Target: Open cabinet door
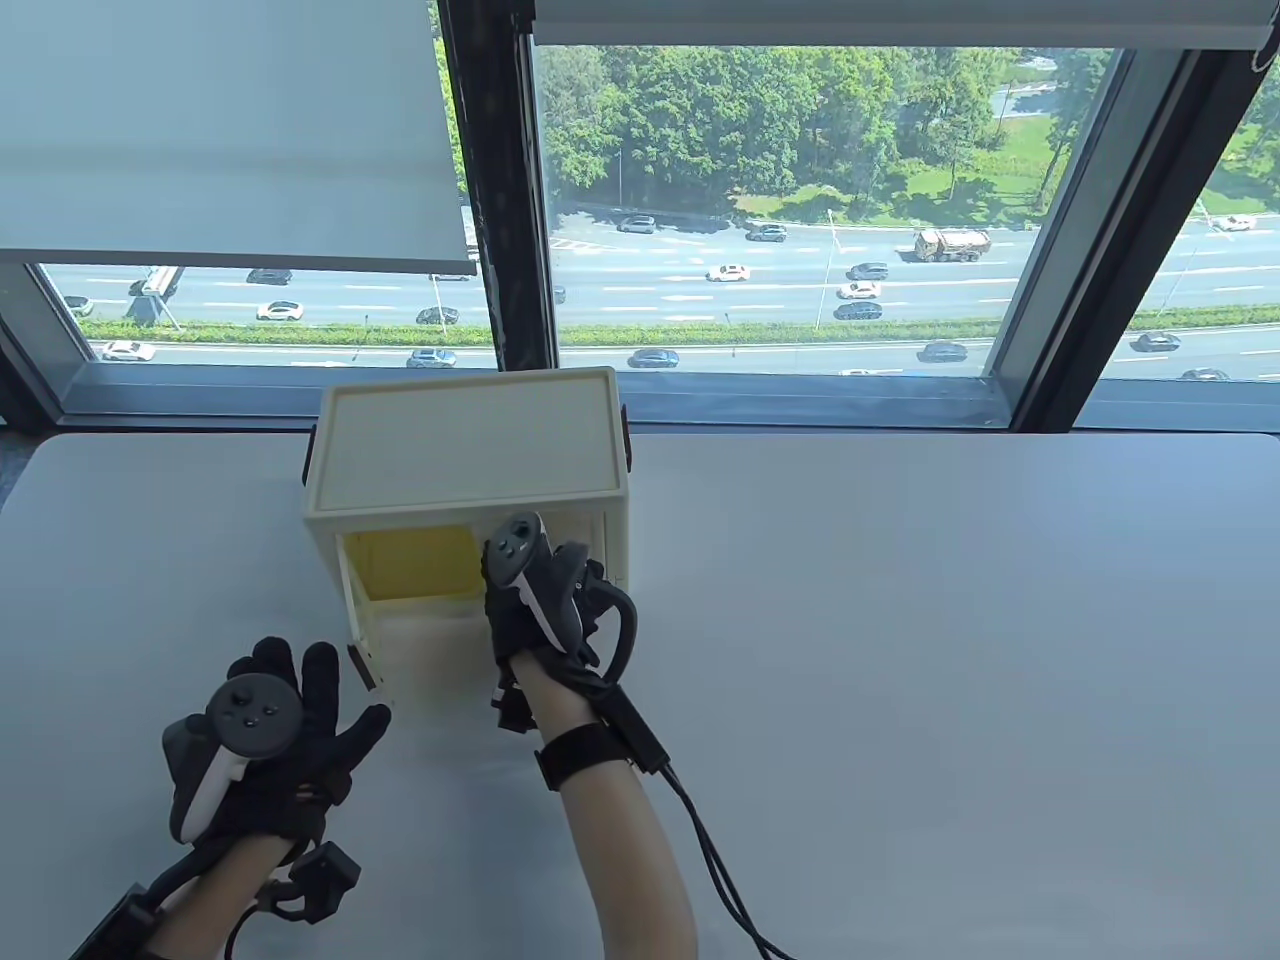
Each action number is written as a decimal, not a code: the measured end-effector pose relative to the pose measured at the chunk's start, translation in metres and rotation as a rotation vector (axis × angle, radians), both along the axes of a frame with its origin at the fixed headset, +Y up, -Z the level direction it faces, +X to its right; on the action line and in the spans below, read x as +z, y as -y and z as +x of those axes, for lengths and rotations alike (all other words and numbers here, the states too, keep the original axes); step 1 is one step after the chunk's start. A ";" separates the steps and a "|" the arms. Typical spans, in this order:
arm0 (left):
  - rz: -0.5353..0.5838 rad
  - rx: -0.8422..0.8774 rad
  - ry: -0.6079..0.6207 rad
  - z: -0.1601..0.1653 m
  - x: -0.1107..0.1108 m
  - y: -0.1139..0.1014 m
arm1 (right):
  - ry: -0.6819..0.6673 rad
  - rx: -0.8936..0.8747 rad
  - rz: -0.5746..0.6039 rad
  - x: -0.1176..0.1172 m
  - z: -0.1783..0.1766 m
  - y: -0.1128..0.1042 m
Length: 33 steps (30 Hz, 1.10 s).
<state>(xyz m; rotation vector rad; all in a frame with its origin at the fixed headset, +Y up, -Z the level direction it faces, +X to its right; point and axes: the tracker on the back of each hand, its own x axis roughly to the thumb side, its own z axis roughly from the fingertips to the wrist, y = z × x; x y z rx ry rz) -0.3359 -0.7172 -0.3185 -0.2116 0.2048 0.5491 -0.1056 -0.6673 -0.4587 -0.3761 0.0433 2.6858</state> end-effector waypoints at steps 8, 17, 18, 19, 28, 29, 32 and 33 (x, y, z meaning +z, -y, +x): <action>-0.027 -0.005 0.009 0.002 0.001 0.001 | 0.100 -0.336 -0.186 -0.016 0.007 0.016; -0.029 0.006 -0.015 -0.001 0.001 -0.001 | 0.022 -0.508 -0.120 -0.003 0.023 0.024; -0.026 0.005 -0.019 -0.002 0.001 -0.001 | 0.002 -0.494 -0.107 0.002 0.026 0.024; -0.025 0.008 -0.023 -0.003 0.001 -0.002 | -0.021 -0.479 -0.095 0.007 0.030 0.024; -0.017 0.003 -0.036 -0.005 0.001 -0.003 | -0.092 -0.470 -0.029 0.042 0.086 0.021; -0.016 0.002 -0.036 -0.005 0.001 -0.003 | -0.090 -0.467 -0.024 0.044 0.091 0.019; -0.010 0.000 -0.043 -0.006 0.001 -0.004 | -0.081 -0.438 -0.006 0.050 0.109 0.016; -0.008 0.001 -0.045 -0.006 0.001 -0.004 | -0.077 -0.427 0.000 0.051 0.113 0.014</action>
